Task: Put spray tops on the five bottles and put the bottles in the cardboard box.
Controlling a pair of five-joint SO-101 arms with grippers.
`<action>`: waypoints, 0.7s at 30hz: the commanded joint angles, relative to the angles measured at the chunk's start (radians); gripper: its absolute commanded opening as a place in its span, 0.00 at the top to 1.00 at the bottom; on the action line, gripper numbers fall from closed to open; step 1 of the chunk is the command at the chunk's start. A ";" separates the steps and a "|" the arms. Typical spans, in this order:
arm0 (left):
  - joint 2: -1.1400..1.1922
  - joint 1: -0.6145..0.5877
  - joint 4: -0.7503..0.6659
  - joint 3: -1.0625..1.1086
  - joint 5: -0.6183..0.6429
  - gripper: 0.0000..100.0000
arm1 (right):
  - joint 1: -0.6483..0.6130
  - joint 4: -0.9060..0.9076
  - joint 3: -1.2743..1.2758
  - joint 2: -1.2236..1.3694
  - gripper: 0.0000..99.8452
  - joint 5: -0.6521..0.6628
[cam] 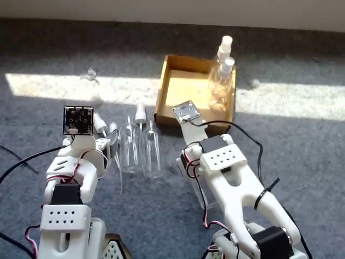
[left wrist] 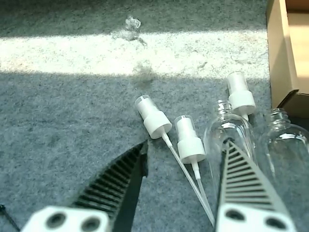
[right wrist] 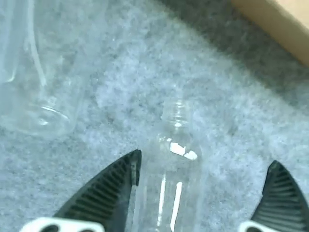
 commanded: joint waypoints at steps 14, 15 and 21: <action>-0.019 -0.013 -0.021 -0.004 0.012 0.77 | -0.024 -0.079 -0.035 0.082 0.65 -0.031; -0.019 -0.013 -0.021 -0.004 0.012 0.77 | -0.024 -0.101 -0.035 0.082 0.66 -0.048; -0.019 -0.013 -0.021 -0.004 0.012 0.77 | -0.025 -0.134 -0.035 0.082 0.72 -0.052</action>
